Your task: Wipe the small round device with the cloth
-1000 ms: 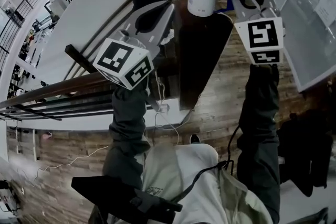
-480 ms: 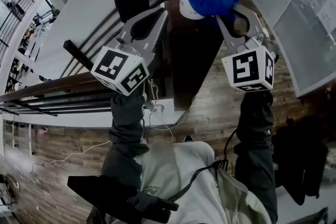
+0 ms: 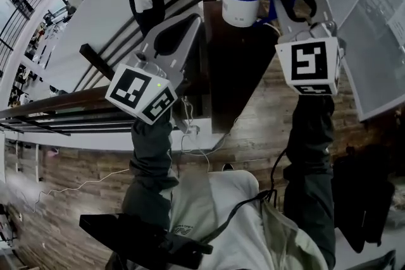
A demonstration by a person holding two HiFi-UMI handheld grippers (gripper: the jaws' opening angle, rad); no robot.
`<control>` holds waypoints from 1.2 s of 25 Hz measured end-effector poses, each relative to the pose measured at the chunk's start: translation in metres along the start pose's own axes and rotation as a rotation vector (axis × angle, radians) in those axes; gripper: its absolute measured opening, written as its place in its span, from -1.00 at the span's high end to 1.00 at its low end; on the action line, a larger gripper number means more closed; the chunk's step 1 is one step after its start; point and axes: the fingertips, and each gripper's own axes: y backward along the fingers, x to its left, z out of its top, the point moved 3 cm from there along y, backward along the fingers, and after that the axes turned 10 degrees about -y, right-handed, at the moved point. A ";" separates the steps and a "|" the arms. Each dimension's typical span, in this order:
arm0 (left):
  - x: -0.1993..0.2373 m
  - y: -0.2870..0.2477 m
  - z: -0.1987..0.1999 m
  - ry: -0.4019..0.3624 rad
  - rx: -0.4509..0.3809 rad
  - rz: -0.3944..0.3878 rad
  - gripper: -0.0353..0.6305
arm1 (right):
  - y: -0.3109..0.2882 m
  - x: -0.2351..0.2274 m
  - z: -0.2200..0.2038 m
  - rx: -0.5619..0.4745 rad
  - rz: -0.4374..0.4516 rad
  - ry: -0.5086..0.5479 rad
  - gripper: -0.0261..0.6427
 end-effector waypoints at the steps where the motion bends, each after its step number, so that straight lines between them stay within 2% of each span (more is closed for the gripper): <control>1: -0.002 0.000 0.000 -0.002 -0.002 -0.005 0.89 | 0.001 0.011 -0.005 0.006 0.025 0.000 0.69; 4: -0.002 0.008 0.006 -0.005 -0.010 -0.015 0.89 | 0.012 0.029 -0.009 0.022 0.067 0.001 0.69; 8: -0.003 0.015 0.008 0.003 -0.020 -0.011 0.89 | 0.024 0.046 -0.019 0.108 0.167 0.061 0.69; 10: -0.008 0.020 0.007 0.016 -0.025 -0.009 0.89 | 0.035 0.047 -0.015 0.099 0.156 0.075 0.69; 12: -0.014 0.028 0.004 0.040 -0.032 -0.006 0.89 | 0.052 0.046 -0.007 0.049 0.108 0.059 0.69; 14: -0.022 0.037 -0.006 0.071 -0.033 -0.002 0.89 | 0.076 0.048 -0.006 -0.009 0.064 -0.010 0.69; 16: -0.030 0.050 -0.019 0.101 -0.022 0.012 0.89 | 0.099 0.058 -0.009 -0.056 0.032 -0.145 0.69; 19: -0.042 0.078 -0.033 0.139 0.004 0.053 0.89 | 0.122 0.090 -0.009 -0.124 0.027 -0.279 0.69; 21: -0.055 0.092 -0.043 0.155 0.016 0.066 0.89 | 0.132 0.116 -0.020 -0.127 0.024 -0.310 0.69; 25: -0.081 0.112 -0.064 0.169 0.043 0.058 0.89 | 0.146 0.155 -0.051 -0.069 0.011 -0.373 0.68; 30: -0.072 0.154 -0.066 0.196 0.064 0.087 0.89 | 0.148 0.182 -0.037 -0.033 0.023 -0.401 0.69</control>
